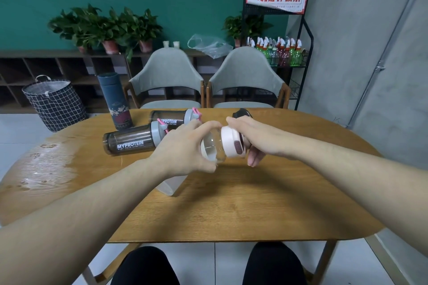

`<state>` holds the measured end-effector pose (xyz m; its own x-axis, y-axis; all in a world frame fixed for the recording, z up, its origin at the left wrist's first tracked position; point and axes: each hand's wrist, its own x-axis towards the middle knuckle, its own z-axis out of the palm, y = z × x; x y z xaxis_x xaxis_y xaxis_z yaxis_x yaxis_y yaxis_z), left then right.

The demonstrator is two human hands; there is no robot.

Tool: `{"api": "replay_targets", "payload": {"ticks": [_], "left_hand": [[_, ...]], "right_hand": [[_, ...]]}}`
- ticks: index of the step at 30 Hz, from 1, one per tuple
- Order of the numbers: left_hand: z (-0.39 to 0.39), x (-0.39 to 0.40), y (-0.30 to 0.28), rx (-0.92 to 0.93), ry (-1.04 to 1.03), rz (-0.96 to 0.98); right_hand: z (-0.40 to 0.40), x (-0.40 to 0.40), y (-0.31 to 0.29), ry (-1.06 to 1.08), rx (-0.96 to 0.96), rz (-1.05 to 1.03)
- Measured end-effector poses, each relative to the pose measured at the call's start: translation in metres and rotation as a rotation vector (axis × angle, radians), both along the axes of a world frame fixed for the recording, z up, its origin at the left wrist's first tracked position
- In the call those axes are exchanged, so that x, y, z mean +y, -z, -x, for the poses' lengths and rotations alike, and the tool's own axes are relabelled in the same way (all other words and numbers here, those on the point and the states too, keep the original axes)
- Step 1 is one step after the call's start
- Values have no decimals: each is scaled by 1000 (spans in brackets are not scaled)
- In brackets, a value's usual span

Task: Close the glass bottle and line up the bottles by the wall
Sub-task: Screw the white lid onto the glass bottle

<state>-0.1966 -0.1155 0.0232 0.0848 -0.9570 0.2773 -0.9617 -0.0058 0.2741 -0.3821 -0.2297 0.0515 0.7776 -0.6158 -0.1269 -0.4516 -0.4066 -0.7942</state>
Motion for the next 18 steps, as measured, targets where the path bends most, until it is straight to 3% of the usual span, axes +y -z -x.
{"api": "replay_targets", "payload": {"ticks": [2,6,8,12,18], "left_hand": [[-2,1,0,10,-7,-1],[-5,1,-3,28,-16,-6],[-4,2,-4,14,-2,2],[-3,1,-4,-15,4,2],[-2,-1,-6,-53,4,-11]], "right_hand": [[3,-1,3,-51,-11,98],[18,-8,10,-320,-102,579],[20,-12,13,-380,-112,691],[13,-6,11,-220,-148,534],[-1,-1,10,44,-175,11]]}}
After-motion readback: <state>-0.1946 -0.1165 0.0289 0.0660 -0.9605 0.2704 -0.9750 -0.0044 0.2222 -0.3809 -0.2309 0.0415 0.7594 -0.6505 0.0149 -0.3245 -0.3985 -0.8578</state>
